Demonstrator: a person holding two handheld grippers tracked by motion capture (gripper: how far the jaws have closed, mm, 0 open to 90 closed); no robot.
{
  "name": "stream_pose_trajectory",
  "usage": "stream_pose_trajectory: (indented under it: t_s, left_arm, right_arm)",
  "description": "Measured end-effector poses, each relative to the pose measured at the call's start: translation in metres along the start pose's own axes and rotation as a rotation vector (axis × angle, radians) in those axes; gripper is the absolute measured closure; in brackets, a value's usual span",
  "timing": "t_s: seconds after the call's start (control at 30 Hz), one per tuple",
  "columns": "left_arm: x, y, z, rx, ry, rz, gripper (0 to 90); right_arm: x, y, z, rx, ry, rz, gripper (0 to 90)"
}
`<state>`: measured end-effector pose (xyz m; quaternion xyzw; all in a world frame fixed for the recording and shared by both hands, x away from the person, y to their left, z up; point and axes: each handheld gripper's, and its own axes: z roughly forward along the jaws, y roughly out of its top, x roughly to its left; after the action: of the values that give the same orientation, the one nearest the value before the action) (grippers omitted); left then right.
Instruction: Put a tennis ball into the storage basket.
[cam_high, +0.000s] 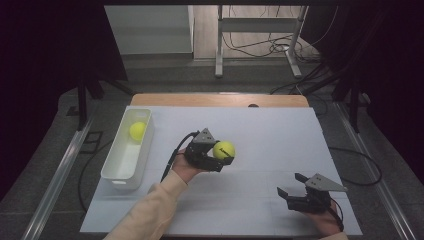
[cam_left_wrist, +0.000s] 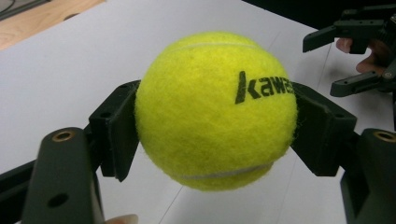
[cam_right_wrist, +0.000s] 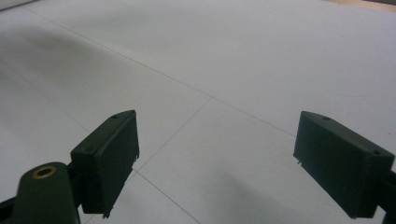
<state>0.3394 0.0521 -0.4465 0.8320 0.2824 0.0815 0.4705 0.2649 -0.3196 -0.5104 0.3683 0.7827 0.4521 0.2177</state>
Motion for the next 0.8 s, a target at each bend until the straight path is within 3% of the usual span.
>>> stream_pose_trajectory:
  t_s: [0.8]
  left_arm:
    - [0.012,-0.004,-0.022,-0.025,0.045,-0.03,25.9]
  right_arm:
    - [0.0,0.0,0.0,0.001,-0.002,0.003,14.5]
